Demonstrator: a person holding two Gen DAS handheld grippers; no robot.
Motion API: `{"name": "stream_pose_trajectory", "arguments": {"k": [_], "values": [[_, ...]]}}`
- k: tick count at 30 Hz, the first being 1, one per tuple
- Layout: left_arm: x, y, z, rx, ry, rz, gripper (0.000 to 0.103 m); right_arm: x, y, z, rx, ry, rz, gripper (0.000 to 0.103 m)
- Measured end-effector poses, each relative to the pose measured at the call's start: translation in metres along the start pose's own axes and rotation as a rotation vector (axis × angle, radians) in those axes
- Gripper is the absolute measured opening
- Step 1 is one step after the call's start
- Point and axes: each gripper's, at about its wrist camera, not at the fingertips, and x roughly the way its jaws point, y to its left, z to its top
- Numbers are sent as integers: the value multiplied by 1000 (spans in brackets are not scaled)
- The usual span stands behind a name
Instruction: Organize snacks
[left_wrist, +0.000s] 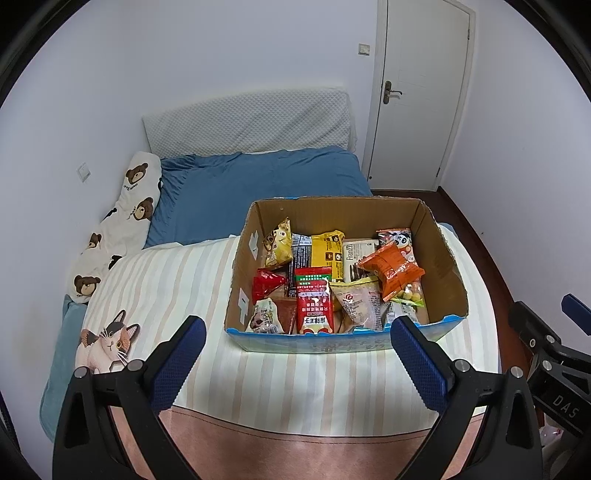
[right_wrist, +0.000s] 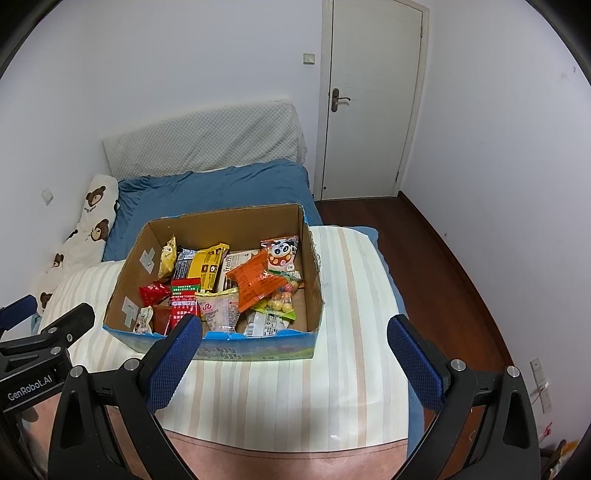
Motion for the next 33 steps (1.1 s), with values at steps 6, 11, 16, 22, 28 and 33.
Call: {"name": "stream_pose_trajectory", "arguments": {"k": [6, 11, 16, 22, 28, 33], "values": [[-1, -1, -1, -1, -1, 1, 103, -2, 0, -1, 3, -4, 5, 102], [-1, -2, -1, -2, 1, 2, 103, -6, 0, -2, 3, -5, 9, 102], [-3, -1, -4, -2, -3, 6, 103, -7, 0, -2, 7, -9, 12, 102], [-4, -2, -4, 0, -3, 12, 103, -7, -1, -3, 11, -8, 17, 102], [-5, -1, -3, -1, -5, 13, 103, -8, -1, -3, 11, -9, 18, 102], [-6, -1, -3, 0, -9, 16, 103, -9, -1, -3, 12, -9, 17, 102]]}}
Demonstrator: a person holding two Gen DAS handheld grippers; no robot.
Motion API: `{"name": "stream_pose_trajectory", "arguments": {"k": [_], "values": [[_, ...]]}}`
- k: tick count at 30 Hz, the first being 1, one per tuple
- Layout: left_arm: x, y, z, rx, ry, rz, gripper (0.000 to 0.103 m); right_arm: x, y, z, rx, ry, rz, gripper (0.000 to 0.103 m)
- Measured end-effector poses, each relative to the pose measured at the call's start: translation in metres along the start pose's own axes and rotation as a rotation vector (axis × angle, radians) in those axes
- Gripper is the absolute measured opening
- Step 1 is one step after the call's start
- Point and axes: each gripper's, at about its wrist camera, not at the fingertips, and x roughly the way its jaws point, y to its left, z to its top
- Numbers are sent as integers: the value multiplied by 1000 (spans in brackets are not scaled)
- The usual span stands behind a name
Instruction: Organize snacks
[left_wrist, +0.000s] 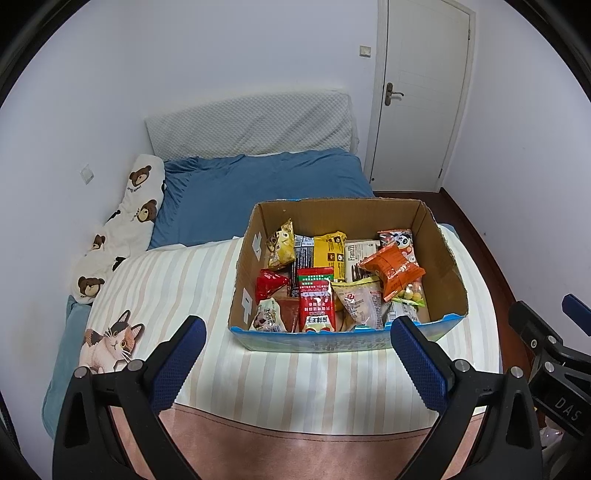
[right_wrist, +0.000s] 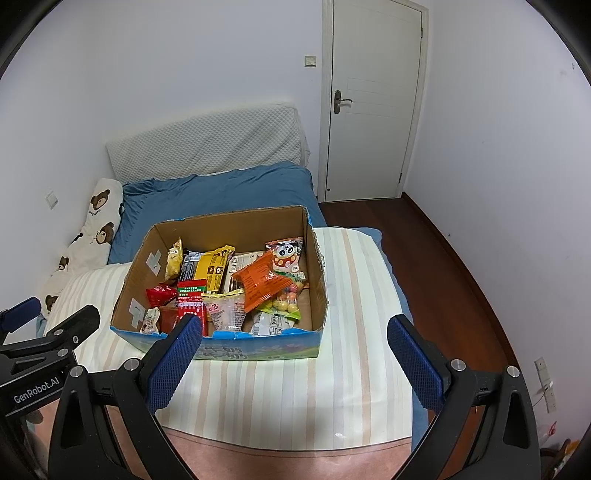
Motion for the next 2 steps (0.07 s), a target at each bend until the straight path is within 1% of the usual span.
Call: {"name": "stream_pose_trajectory", "arguments": {"k": [2], "values": [[-1, 0, 1, -1, 1, -3, 102, 0, -1, 0, 3, -1, 2, 102]]}}
